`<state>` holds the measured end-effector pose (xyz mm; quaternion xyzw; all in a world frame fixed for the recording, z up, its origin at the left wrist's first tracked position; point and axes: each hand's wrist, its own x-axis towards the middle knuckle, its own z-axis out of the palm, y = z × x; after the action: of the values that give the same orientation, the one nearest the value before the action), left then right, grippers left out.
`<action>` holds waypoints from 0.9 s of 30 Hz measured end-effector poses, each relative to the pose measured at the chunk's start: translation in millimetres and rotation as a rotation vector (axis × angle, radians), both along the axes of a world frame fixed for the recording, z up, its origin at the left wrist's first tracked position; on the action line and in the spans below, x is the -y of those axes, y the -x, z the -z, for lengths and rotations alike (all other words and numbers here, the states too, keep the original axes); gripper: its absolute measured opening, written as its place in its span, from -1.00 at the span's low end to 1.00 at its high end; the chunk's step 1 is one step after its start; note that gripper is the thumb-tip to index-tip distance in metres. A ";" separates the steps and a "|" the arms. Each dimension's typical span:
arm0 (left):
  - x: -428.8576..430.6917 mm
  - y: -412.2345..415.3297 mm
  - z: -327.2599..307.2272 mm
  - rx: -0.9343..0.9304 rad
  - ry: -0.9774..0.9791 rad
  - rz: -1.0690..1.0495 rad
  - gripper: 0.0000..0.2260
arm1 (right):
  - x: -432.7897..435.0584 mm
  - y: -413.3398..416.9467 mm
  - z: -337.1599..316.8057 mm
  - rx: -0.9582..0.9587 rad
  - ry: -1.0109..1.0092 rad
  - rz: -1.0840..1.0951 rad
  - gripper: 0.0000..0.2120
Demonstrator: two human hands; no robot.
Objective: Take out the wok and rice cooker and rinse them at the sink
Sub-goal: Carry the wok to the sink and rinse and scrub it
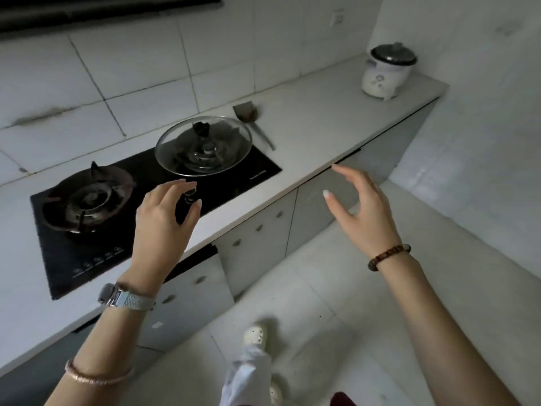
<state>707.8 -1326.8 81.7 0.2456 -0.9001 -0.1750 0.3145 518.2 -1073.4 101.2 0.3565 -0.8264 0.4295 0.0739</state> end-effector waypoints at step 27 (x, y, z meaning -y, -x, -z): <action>-3.8 445.8 -7.7 0.036 0.078 0.665 -0.72 | -79.5 257.0 3.7 0.093 0.026 0.650 -0.62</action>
<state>262.1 -1322.9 89.4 -0.0705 -0.9424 -0.2291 0.2334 261.2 -993.9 97.5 0.0533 -0.8939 0.4098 0.1738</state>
